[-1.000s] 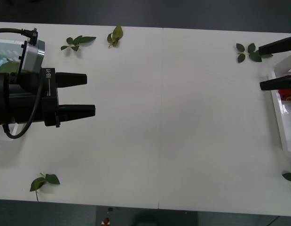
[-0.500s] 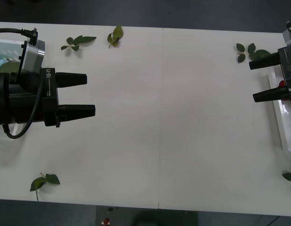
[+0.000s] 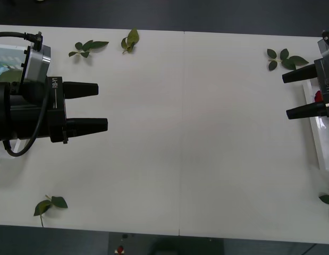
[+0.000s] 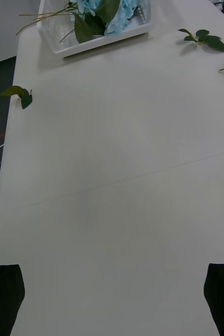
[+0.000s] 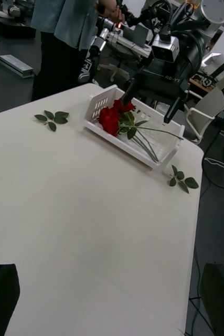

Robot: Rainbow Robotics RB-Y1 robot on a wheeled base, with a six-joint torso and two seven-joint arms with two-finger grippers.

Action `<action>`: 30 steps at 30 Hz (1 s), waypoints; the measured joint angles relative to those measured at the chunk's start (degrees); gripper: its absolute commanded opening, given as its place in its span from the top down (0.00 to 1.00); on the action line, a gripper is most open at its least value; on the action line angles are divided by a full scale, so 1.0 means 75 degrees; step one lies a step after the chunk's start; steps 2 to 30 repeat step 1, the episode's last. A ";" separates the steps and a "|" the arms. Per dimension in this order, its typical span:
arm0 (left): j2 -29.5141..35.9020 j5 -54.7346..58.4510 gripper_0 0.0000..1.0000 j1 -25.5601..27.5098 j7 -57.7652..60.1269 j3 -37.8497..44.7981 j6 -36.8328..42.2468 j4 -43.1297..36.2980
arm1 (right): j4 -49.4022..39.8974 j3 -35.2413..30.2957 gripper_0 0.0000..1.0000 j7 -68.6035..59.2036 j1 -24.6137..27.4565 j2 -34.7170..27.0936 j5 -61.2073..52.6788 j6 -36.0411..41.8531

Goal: Put the red flowers into the right box and the blue flowers into the left box

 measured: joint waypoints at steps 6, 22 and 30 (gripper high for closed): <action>0.0000 0.0000 0.00 0.0000 0.0000 0.0000 0.0000 0.0000 | 0.0000 0.0000 0.00 0.0000 0.0000 0.0000 0.0000 0.0000; 0.0000 0.0000 0.00 0.0000 0.0000 0.0000 0.0000 0.0000 | 0.0000 0.0000 0.00 0.0000 0.0000 0.0000 0.0000 0.0000; 0.0000 0.0000 0.00 0.0000 0.0000 0.0000 0.0000 0.0000 | 0.0000 0.0000 0.00 0.0000 0.0000 0.0000 0.0000 0.0000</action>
